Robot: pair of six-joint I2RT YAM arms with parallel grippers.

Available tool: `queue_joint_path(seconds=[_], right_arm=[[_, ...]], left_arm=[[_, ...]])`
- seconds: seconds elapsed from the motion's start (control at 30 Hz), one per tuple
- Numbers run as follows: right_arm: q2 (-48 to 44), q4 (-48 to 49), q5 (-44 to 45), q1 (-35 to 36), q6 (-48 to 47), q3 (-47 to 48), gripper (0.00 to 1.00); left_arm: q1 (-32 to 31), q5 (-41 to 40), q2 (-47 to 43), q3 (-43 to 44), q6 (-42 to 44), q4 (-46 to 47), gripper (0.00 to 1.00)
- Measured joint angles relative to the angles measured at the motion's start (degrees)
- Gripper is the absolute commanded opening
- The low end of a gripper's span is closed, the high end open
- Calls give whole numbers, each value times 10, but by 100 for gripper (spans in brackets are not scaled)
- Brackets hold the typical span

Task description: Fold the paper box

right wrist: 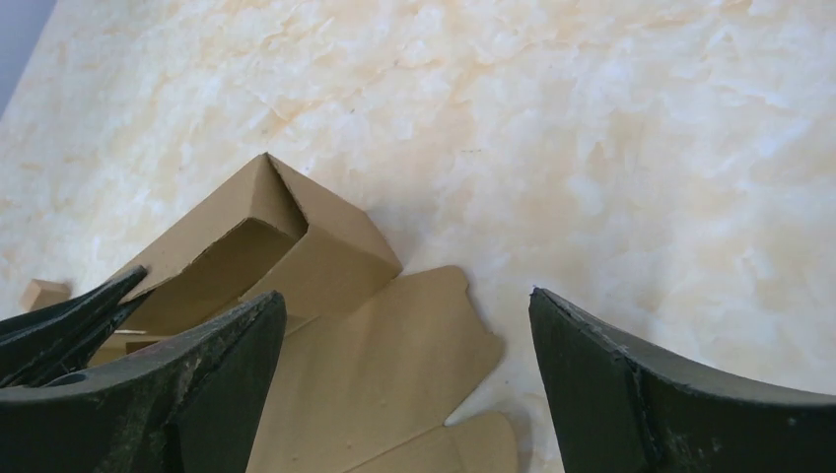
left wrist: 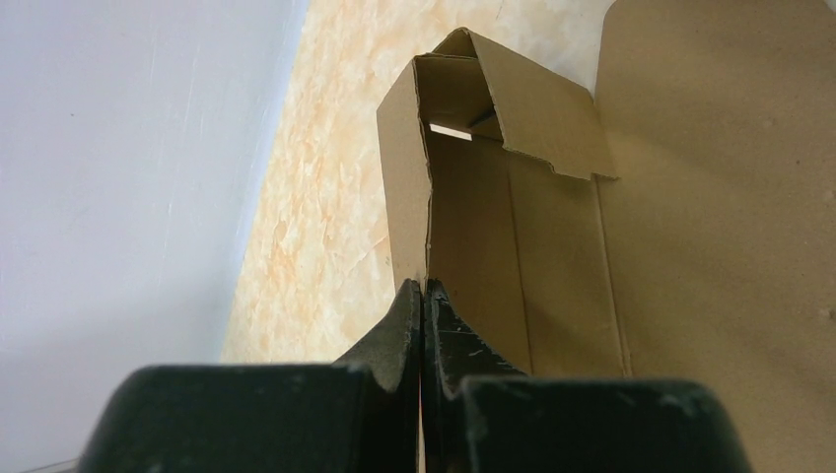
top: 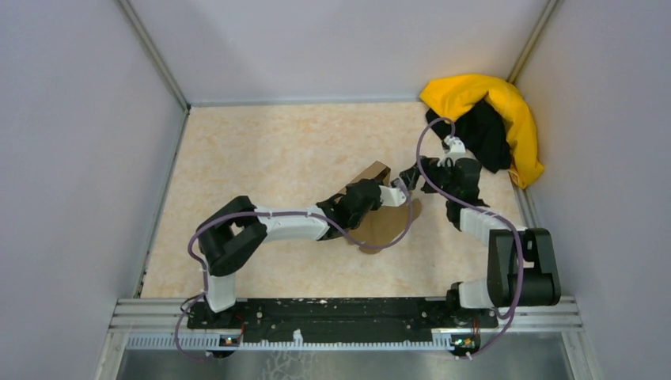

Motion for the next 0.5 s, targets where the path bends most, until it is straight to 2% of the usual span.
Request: queue_joint_path(seconds=[0.07,0.2,0.5], right_arm=[[-3,-12,0,-5,-17,13,81],[3,-31,-29,-5,-53,23,80],[35,-100,-69,40,-130,49,84]], left_arm=[[0,2,-1,-1,-1,1,0],[0,8,-5,-3,-2,-1,0],[-3,14,-7,-7,-4,0,0]])
